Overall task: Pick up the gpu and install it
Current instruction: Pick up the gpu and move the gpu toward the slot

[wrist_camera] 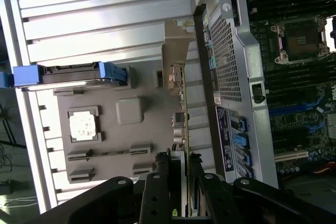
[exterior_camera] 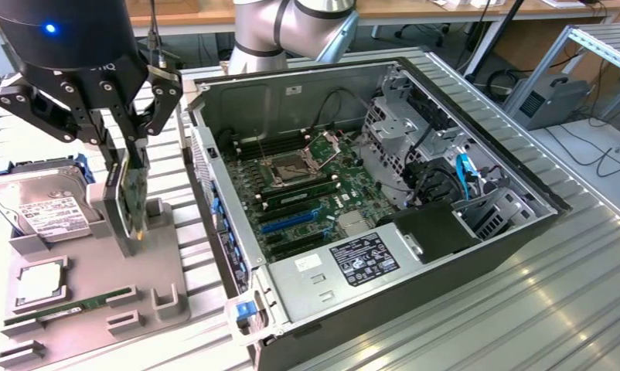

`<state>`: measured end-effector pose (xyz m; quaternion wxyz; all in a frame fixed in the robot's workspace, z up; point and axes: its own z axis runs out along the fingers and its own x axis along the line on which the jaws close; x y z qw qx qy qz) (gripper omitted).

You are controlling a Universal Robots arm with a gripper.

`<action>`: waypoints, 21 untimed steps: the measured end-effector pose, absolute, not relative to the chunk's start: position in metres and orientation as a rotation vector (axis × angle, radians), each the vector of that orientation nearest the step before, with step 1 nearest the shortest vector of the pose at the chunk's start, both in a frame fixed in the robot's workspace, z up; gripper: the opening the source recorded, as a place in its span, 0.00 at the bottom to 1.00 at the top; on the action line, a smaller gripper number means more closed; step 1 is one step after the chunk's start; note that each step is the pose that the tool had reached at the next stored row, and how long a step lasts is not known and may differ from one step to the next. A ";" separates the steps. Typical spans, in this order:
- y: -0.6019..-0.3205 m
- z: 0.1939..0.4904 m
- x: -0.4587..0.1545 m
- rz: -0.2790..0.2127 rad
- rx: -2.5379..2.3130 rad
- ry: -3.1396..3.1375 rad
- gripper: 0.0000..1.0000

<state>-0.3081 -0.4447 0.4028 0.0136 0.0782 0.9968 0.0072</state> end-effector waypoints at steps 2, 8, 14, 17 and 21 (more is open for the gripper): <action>-0.445 0.403 -0.308 0.023 0.244 3.105 0.27; -0.445 0.405 -0.308 0.022 0.244 3.105 0.27; -0.445 0.407 -0.308 0.023 0.244 3.105 0.27; -0.445 0.408 -0.308 0.022 0.244 3.105 0.27; -0.445 0.409 -0.308 0.023 0.244 3.105 0.27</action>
